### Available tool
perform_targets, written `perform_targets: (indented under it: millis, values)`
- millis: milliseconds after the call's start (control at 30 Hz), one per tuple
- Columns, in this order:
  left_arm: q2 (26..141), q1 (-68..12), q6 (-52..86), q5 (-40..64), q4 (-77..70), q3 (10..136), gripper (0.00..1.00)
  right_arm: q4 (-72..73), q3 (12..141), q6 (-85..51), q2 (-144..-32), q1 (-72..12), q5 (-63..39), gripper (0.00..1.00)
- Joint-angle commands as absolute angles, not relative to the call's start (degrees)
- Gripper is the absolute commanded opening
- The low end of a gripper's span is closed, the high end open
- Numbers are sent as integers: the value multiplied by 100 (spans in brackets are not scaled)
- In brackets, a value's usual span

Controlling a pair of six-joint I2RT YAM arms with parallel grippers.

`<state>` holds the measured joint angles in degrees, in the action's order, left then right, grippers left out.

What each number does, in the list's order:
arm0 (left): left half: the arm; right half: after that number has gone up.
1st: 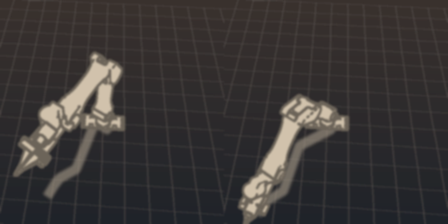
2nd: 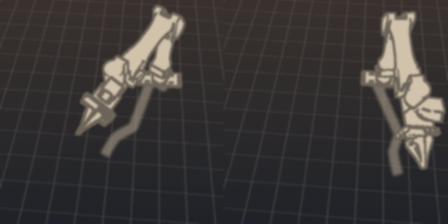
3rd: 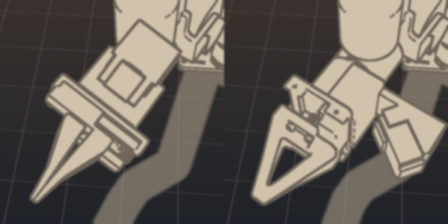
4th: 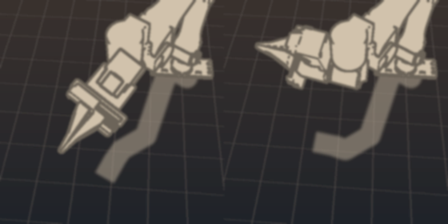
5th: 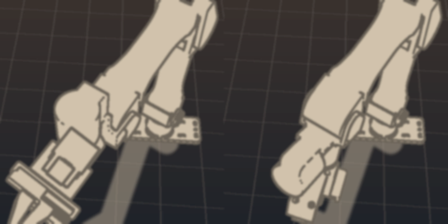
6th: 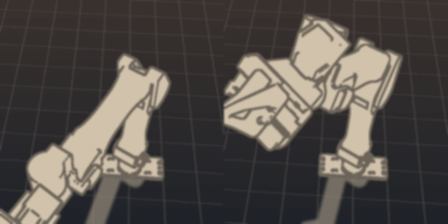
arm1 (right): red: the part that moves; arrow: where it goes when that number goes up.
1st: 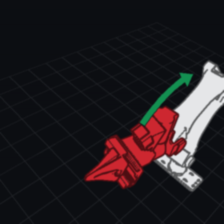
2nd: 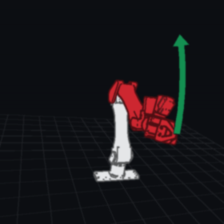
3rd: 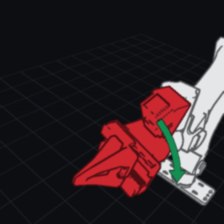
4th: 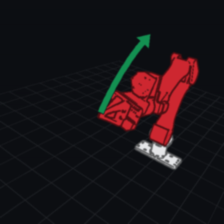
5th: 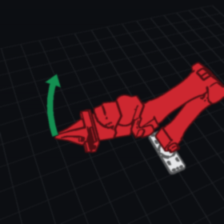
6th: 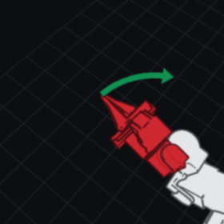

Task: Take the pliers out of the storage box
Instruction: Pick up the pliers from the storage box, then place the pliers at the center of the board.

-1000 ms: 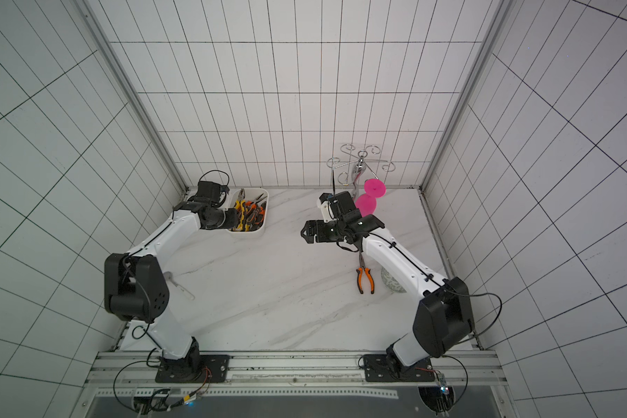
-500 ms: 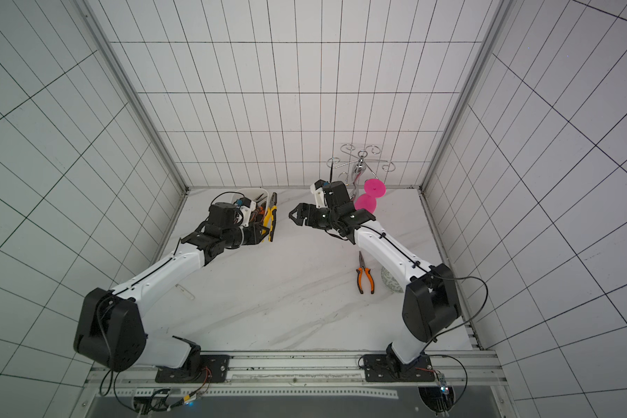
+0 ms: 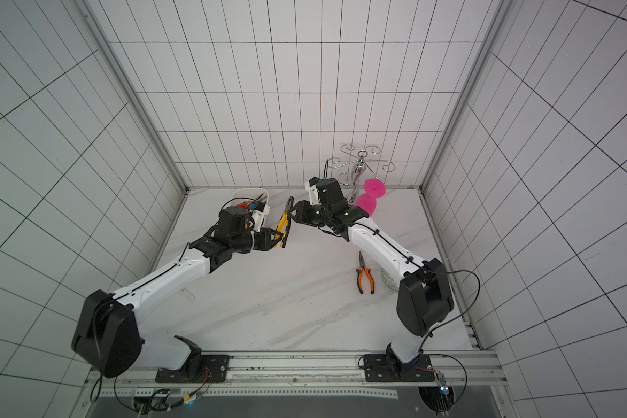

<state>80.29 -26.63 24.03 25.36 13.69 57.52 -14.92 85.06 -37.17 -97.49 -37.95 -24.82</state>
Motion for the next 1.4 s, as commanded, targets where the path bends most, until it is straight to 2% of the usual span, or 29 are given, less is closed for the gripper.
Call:
perform_targets:
  millis: [0,67,133,167,267,367,433,500,567,733,900,1167,1367]
  values:
    - [7920,-2751,2185,2929,725,5827,0,-1804,8853,-3618,-9892,-3832,-2418,47]
    - [7937,-2759,2138,3051,721,5836,0,-1891,8900,-3564,-9951,-3834,-2417,55]
    - [7948,-2777,2123,3083,733,5837,0,-1995,8968,-3585,-10028,-3834,-2393,57]
    - [7947,-2777,2111,3085,738,5828,0,-2032,8997,-3601,-10060,-3832,-2398,54]
    - [7947,-2785,2059,3052,778,5827,0,-2108,9035,-3671,-10072,-3832,-2321,35]
    - [7964,-2786,1997,2976,774,5796,0,-2245,9059,-3651,-10036,-3832,-2235,11]
    - [7988,-2786,1961,2887,782,5775,14,-2357,9083,-3550,-9996,-3832,-2221,1]
    - [7988,-2778,1850,2817,787,5736,44,-2483,9085,-3395,-9937,-3832,-2173,0]
    - [7949,-2777,1798,2667,792,5673,65,-2685,9061,-3207,-9861,-3823,-2060,0]
    - [7576,-2750,1398,2686,712,5257,97,-3236,8658,-2617,-9545,-3713,-1747,0]
    - [7081,-2751,882,2790,795,4761,99,-4156,8223,-2128,-9358,-3516,-993,0]
    - [6803,-2750,306,2802,1007,4571,98,-6581,8914,-2289,-10268,-3507,1459,0]
    - [6742,-2753,-424,3054,1021,4501,99,-7230,9378,-2778,-10940,-3511,1858,0]
